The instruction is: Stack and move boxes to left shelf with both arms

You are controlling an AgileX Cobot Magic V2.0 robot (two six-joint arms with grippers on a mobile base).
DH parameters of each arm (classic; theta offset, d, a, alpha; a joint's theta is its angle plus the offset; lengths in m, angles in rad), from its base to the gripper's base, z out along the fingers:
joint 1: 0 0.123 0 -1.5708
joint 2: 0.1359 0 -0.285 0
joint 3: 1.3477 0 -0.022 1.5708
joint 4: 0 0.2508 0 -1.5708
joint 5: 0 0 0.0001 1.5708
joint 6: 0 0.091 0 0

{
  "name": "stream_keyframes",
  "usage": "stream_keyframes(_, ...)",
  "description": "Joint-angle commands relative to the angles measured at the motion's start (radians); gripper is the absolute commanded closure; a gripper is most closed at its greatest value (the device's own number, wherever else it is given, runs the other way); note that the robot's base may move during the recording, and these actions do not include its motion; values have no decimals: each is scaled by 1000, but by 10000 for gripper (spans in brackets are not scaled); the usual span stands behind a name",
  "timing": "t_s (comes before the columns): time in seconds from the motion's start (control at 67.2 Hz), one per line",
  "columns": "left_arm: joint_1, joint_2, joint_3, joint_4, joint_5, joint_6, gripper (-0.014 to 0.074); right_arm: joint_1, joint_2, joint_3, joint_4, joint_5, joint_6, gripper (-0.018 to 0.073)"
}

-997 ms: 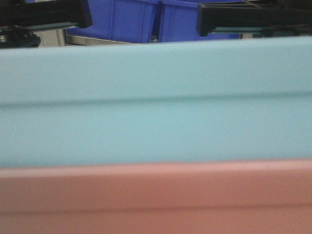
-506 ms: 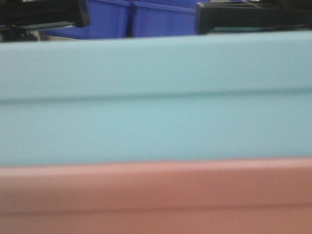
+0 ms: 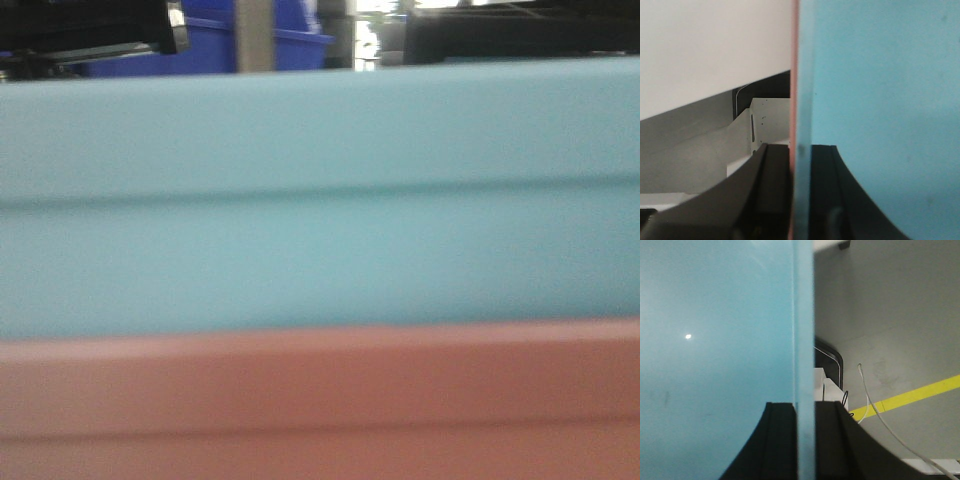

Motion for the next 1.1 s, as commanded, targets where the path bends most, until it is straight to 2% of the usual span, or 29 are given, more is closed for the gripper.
stream_keyframes(0.0, -7, -40, -27, -9, 119, -11, 599, -5, -40, -27, -50, 12, -1, 503)
stream_keyframes(1.087, -7, -40, -27, -12, 119, -11, 599, -5, -40, -27, -50, 12, -1, 503)
